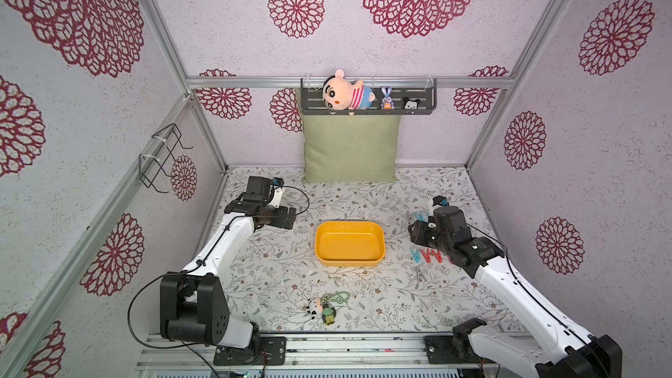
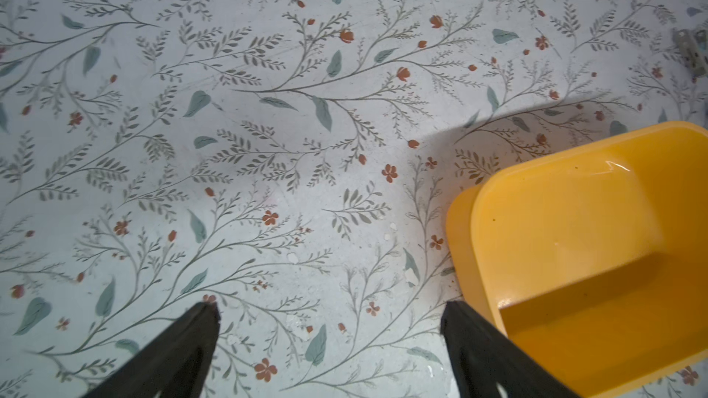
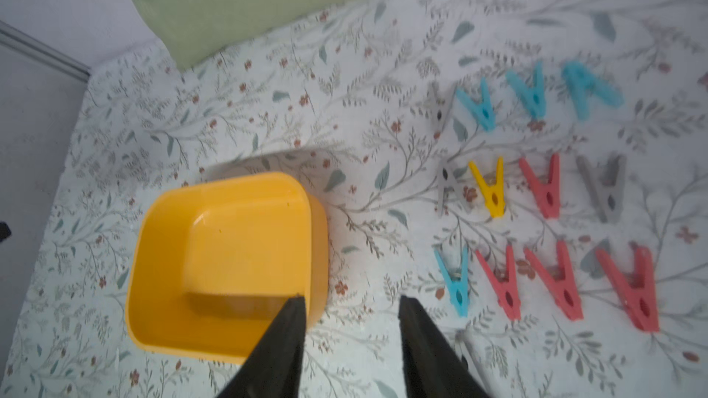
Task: Take the clothespins out of the storage box
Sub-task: Reset both arms
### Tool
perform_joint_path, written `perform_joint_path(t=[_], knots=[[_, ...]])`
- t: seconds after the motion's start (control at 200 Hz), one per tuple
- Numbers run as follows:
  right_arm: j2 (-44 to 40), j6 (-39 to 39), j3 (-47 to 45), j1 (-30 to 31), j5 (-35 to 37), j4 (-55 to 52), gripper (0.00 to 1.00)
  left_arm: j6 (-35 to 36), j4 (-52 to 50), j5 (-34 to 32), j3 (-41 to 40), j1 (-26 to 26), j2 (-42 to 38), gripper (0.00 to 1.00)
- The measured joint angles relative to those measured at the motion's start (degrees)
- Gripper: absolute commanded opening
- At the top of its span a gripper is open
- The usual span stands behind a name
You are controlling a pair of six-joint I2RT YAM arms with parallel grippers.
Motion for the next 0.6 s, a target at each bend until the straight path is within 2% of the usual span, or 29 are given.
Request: perform_joint_path(t=[0.045,0.135,0.305,0.415,0.505,0.6], knots=[[-0.98,-2.51,-2.05,-0.04,2.45,4.52,0.87,0.02,0.35,-1.01,-0.09,1.77,-0.66,0.97],[-1.88,-7.72,-6.6,-0.33,7.52,12.28,0.99,-0.04,2.67,-3.06,-1.86,5.07,-3.08,0.97],[1.2,-16.63,-11.15,-2.16,15.47,22.88,0.99,-2.21,10.34,-3.72,-8.76,10.84,-9.53,0.97],[1.77,-19.17,-12.39,-2.49,18.88,26.49,0.99,-4.46,17.97,-3.08,-13.81,16.28,-11.56,0.97],[0.79,-19.63,-12.94,-2.51,19.37,27.63,0.99,-5.9,26.08,-3.65,-19.41,18.99,-12.15,0.97],[-1.97,-20.63,-14.4,-2.51,17.88,28.89,0.99,-7.56,36.96,-3.48,-27.56,19.08,-12.17,0.97]])
